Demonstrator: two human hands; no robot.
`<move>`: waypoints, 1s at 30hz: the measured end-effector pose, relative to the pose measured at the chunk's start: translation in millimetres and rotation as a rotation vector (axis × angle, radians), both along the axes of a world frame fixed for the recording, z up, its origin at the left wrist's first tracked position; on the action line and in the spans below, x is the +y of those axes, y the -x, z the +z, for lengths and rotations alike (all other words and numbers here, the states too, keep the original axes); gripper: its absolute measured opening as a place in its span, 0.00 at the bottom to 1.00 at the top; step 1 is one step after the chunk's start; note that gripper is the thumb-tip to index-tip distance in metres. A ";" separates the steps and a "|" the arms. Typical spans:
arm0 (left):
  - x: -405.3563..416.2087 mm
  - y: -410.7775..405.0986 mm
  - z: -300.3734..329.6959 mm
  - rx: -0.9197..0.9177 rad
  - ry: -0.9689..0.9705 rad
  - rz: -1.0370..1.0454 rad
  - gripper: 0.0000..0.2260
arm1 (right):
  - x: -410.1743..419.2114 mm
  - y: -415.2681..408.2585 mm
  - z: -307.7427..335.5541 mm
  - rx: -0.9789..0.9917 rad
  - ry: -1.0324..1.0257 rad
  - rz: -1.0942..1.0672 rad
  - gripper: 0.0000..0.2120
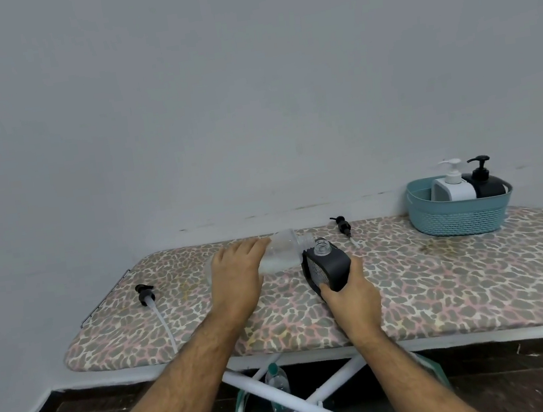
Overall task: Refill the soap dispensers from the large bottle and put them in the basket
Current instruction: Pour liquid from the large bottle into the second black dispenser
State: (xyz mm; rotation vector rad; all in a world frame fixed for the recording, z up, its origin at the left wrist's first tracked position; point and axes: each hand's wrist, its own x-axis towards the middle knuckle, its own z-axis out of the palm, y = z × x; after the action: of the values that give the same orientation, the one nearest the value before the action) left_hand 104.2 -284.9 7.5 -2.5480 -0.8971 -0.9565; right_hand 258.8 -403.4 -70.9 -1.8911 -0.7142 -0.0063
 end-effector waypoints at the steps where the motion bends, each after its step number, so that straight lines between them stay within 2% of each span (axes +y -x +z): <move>1: 0.2 -0.2 1.1 0.005 -0.006 -0.001 0.34 | 0.4 -0.1 -0.7 -0.001 0.000 0.000 0.24; 23: -0.7 -7.0 16.0 0.067 -0.074 0.070 0.34 | 0.9 -1.3 -3.5 -0.006 -0.011 0.000 0.22; 30: -1.7 -8.8 20.2 0.089 -0.078 0.086 0.35 | -0.1 -1.3 -3.2 -0.021 -0.004 -0.002 0.24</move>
State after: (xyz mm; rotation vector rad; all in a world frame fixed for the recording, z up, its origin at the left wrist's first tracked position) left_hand 113.0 -286.6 27.7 -2.4445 -0.9177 -0.8295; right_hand 260.2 -403.5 -74.1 -1.8909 -0.7255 -0.0286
